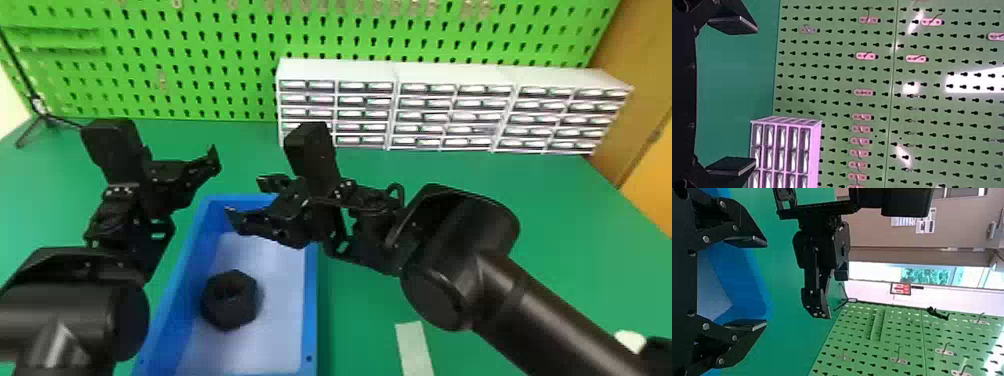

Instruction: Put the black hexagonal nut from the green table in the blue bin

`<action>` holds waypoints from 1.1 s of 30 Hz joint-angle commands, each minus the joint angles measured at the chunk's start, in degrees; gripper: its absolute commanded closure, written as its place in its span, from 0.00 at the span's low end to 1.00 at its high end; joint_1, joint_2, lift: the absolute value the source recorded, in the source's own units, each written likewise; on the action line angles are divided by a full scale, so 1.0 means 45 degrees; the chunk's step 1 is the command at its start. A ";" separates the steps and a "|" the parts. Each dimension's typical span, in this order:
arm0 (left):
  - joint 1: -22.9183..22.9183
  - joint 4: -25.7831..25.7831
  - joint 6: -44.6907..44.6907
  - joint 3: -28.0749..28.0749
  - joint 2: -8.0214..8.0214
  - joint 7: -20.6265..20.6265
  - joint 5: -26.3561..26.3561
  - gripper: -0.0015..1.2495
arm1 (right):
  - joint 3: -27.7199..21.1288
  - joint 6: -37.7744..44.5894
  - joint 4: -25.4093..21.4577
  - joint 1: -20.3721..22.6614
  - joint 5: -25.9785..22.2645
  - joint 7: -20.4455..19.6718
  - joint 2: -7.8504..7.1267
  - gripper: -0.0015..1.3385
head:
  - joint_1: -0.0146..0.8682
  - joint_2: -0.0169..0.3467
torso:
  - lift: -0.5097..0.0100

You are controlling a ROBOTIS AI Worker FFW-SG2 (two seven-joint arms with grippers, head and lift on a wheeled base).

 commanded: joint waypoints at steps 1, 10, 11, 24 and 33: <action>-0.0011 0.0000 0.0003 -0.0009 0.0000 0.0000 0.0009 0.09 | 0.0000 0.0008 0.0019 -0.0004 0.0000 0.0000 -0.0005 0.40 | 0.80 0.07 | 0.79; 0.0009 0.0000 0.0003 0.0030 0.0000 0.0000 0.0009 0.09 | -0.0723 0.0086 0.0176 0.0426 0.0059 0.0058 0.0131 0.39 | 0.80 0.07 | 0.79; 0.0009 0.0000 -0.0017 0.0030 0.0000 0.0000 0.0009 0.09 | -0.0898 0.0145 0.0195 0.0524 0.0059 0.0097 0.0151 0.39 | 0.80 0.07 | 0.79; 0.0087 0.0000 0.0003 0.0108 0.0000 0.0000 0.0009 0.09 | -0.3984 0.0184 0.0137 0.2262 0.1426 0.0176 0.0502 0.38 | 0.80 0.07 | 0.79; 0.0106 -0.0020 -0.0017 0.0128 0.0000 0.0000 0.0048 0.09 | -0.6250 0.0184 -0.0039 0.3453 0.2285 0.0176 0.0932 0.38 | 0.80 0.07 | 0.79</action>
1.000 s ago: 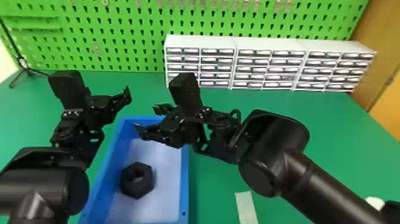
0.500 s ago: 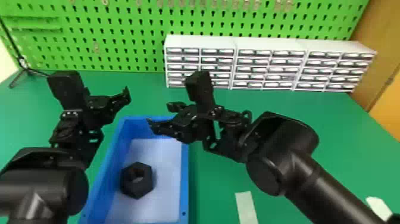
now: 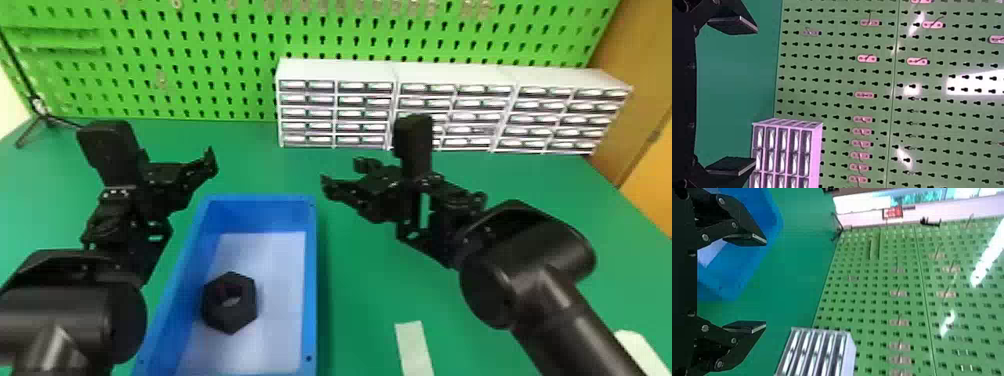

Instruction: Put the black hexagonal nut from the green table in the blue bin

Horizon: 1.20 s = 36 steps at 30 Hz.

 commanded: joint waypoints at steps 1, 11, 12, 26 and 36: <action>0.0031 0.0001 -0.0013 0.0001 0.0000 0.0000 0.0022 0.09 | -0.1255 -0.0002 -0.0126 0.0652 0.0461 0.0000 0.0248 0.38 | 0.80 0.07 | 0.79; 0.0050 -0.0019 0.0007 0.0060 0.0000 0.0000 0.0080 0.09 | -0.3697 0.0018 -0.0516 0.1766 0.1457 -0.0019 0.0932 0.38 | 0.80 0.07 | 0.79; 0.0050 0.0001 -0.0013 0.0060 0.0000 0.0000 0.0080 0.09 | -0.3931 0.0018 -0.0555 0.1863 0.1594 -0.0019 0.0990 0.38 | 0.80 0.07 | 0.79; 0.0089 0.0001 0.0007 0.0138 0.0000 0.0000 0.0295 0.09 | -0.6353 0.0018 -0.0927 0.2781 0.2433 -0.0019 0.1674 0.38 | 0.80 0.07 | 0.79; 0.0109 0.0001 -0.0013 0.0177 0.0000 0.0000 0.0373 0.09 | -0.7447 -0.0295 -0.1122 0.3289 0.2687 -0.0019 0.1850 0.38 | 0.80 0.07 | 0.79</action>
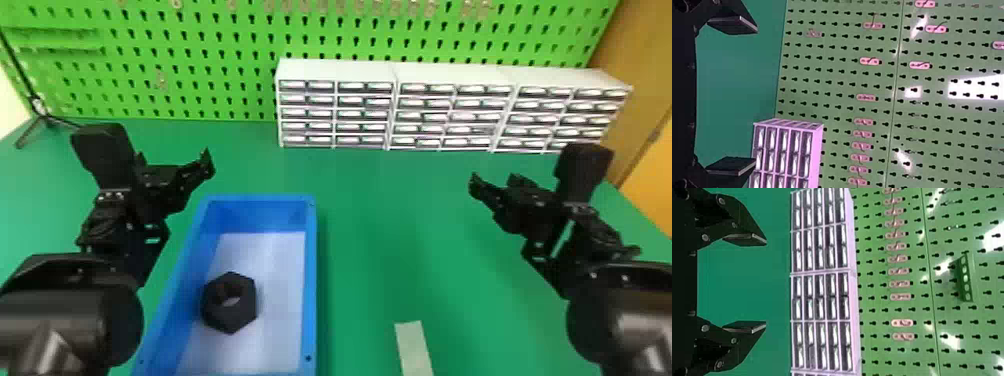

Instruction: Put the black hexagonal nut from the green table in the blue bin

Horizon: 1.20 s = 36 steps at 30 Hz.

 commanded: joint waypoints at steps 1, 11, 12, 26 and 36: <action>0.0007 -0.0008 -0.0007 0.0029 0.0000 0.0000 0.0046 0.09 | -0.0423 -0.0248 -0.0033 0.0236 0.0085 0.0000 0.0092 0.38 | 0.80 0.07 | 0.79; 0.0007 -0.0008 -0.0007 0.0048 0.0000 0.0000 0.0125 0.09 | -0.1282 -0.1147 -0.0014 0.0627 0.0143 0.0000 0.0424 0.38 | 0.80 0.07 | 0.79; 0.0007 -0.0008 -0.0007 0.0048 0.0000 0.0000 0.0125 0.09 | -0.1360 -0.1244 -0.0014 0.0666 0.0124 0.0000 0.0443 0.38 | 0.80 0.07 | 0.79; 0.0026 -0.0008 -0.0007 0.0009 0.0000 0.0000 0.0144 0.09 | -0.1985 -0.1811 0.0279 0.0822 -0.0599 0.0000 0.0736 0.38 | 0.80 0.07 | 0.79; 0.0026 -0.0008 -0.0007 -0.0030 0.0000 0.0000 0.0144 0.09 | -0.1985 -0.1811 0.0358 0.0763 -0.0775 0.0000 0.0736 0.38 | 0.80 0.07 | 0.79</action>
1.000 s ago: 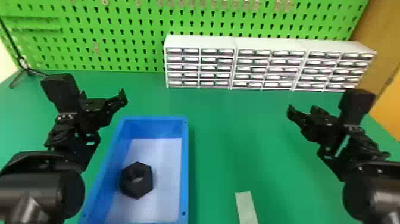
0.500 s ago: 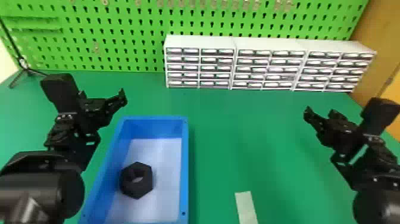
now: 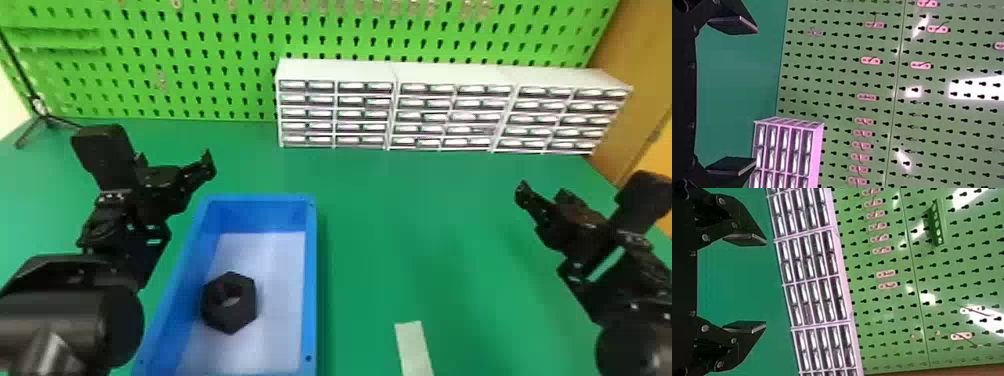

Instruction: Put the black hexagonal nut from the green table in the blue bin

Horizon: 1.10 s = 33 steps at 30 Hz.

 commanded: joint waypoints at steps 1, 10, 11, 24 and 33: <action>-0.0013 0.0000 0.0000 -0.0001 0.0003 0.0000 0.0000 0.09 | 0.0070 0.0000 0.0004 -0.0036 0.0060 0.0000 0.0002 0.38 | 0.80 0.07 | 0.79; -0.0033 0.0000 0.0000 -0.0040 -0.0016 0.0000 0.0000 0.09 | 0.0324 0.0059 0.0140 -0.0133 0.0099 0.0000 -0.0057 0.38 | 0.80 0.07 | 0.79; -0.0033 0.0000 0.0000 -0.0040 -0.0016 0.0000 0.0000 0.09 | 0.0363 0.0078 0.0160 -0.0153 0.0099 0.0000 -0.0057 0.38 | 0.80 0.07 | 0.79; -0.0013 0.0000 0.0000 -0.0099 -0.0016 0.0000 0.0000 0.09 | 0.0617 0.0234 0.0219 -0.0153 0.0079 0.0000 -0.0096 0.38 | 0.80 0.07 | 0.79; 0.0006 0.0000 0.0000 -0.0079 0.0003 0.0000 0.0000 0.09 | 0.0637 0.0234 0.0219 -0.0153 0.0079 0.0000 -0.0135 0.38 | 0.80 0.07 | 0.79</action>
